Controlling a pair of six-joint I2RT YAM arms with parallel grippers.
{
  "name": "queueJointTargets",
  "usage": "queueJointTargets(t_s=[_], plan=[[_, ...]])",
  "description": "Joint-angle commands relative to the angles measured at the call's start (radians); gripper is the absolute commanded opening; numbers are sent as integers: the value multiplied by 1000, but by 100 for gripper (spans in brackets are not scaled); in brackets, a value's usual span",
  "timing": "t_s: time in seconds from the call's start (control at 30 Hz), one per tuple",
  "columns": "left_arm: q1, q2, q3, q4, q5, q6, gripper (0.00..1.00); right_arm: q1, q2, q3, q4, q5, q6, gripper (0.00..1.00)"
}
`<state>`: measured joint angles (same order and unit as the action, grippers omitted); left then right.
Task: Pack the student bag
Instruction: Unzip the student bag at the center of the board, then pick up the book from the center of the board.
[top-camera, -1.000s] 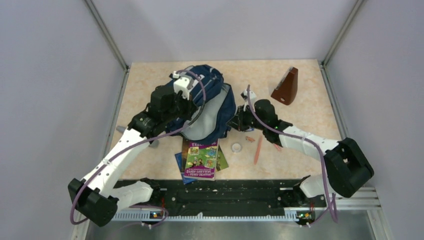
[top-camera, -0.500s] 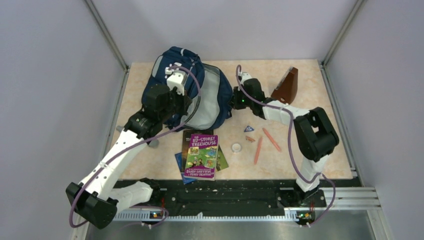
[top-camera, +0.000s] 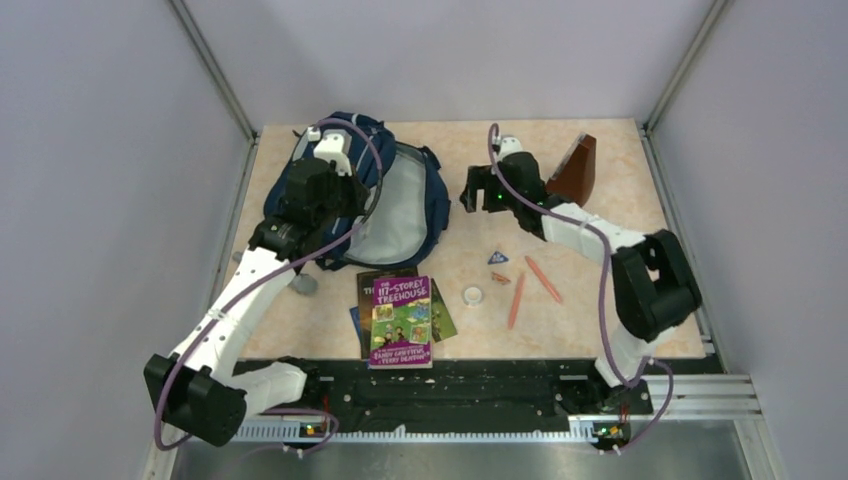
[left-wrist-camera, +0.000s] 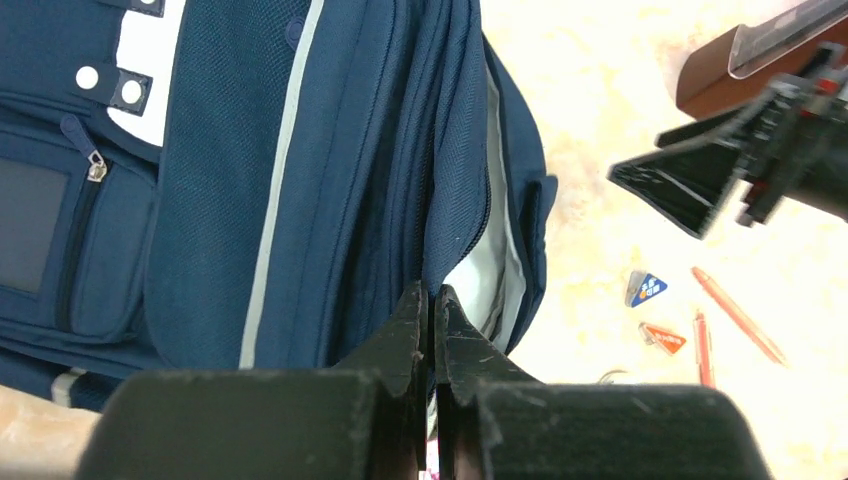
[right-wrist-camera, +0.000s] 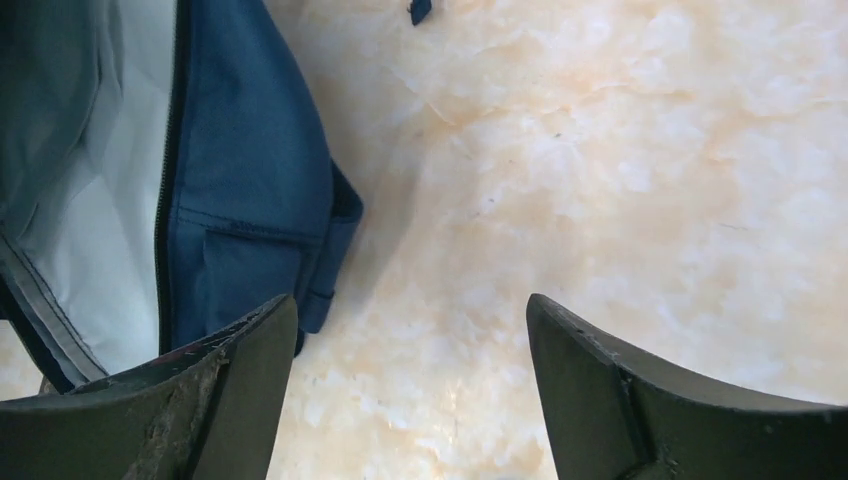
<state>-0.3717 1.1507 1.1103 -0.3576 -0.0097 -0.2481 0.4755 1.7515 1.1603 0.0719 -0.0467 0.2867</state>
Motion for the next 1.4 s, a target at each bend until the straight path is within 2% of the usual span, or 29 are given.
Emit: queueJointTargets(t_s=[0.0,0.13,0.3,0.4,0.57,0.7,1.1,1.23,1.37], plan=[[38,-23,-10,104,47,-58,0,-9,-203,-80,-24,65,-12,83],[44,-32,-46,136,73,-53,0,-9,-335,-195,-21,-16,41,83],[47,-30,-63,137,91,-44,0,-8,-466,-375,83,-267,158,84],[47,-43,-76,137,80,-33,0,24,-517,-462,116,-332,238,83],[47,-54,-86,135,41,-10,0,195,-585,-524,50,-287,303,83],[47,-55,-91,133,36,-8,0,342,-587,-582,79,-261,413,83],[47,-74,-98,135,47,-7,0,687,-608,-837,372,-52,704,83],[47,-85,-95,132,54,-8,0,745,-583,-904,487,-15,786,83],[47,-86,-93,134,52,-7,0,791,-546,-895,496,27,805,83]])
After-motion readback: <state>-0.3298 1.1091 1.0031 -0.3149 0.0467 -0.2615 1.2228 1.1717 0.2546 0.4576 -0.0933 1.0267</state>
